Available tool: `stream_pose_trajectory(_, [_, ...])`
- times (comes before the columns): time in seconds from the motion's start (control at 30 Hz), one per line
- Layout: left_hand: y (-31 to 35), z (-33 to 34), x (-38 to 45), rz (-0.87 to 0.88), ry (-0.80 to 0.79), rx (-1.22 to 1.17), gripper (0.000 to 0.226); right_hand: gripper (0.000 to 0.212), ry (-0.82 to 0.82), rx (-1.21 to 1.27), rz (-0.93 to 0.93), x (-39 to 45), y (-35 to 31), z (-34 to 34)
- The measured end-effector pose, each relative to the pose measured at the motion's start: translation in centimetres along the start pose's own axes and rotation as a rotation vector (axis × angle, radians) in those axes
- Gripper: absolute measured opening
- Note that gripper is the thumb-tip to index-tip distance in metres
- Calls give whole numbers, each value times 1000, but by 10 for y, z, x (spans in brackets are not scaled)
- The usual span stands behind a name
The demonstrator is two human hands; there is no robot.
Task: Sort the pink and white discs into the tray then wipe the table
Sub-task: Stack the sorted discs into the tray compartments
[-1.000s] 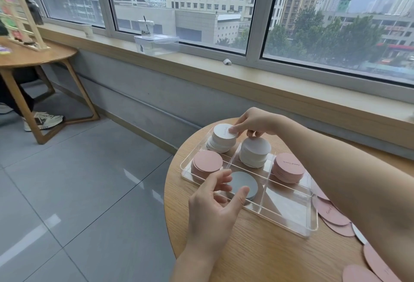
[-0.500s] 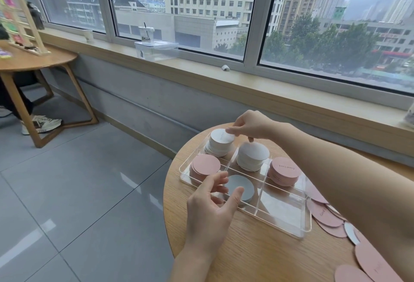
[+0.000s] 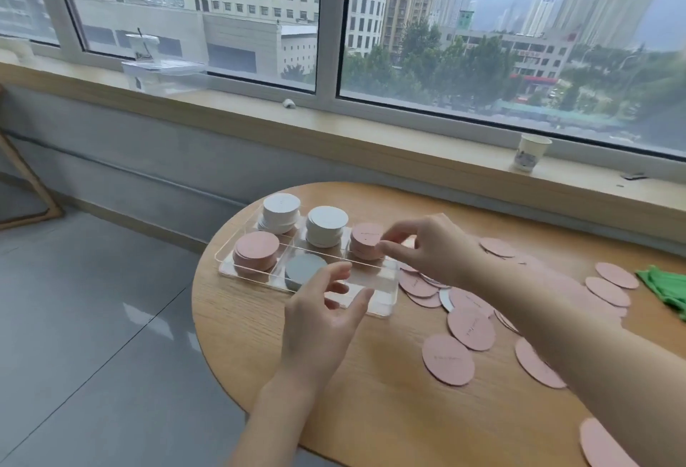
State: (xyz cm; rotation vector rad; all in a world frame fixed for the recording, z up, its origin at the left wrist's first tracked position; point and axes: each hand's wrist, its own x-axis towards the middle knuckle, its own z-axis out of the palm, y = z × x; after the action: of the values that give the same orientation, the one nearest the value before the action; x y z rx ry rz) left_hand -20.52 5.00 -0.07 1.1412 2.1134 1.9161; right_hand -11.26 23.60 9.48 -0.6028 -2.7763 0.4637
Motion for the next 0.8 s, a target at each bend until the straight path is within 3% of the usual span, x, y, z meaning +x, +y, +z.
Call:
stream_pose_trajectory(0.23, [24,51,-48,112,-206,56,42,16,179,51,217,-168,42,6])
stream_pose_trajectory(0.47, [33,89,-99,214,-444,95,44,31,318,155,429,-274,85,12])
stream_pose_trajectory(0.67, [46,116,-122,322,-506,158,46,60,90,158,516,-304,98,1])
stream_pose_trajectory(0.8, [53,128,-135,360,-541,172,49,74,72,190,569,-309,102,-4])
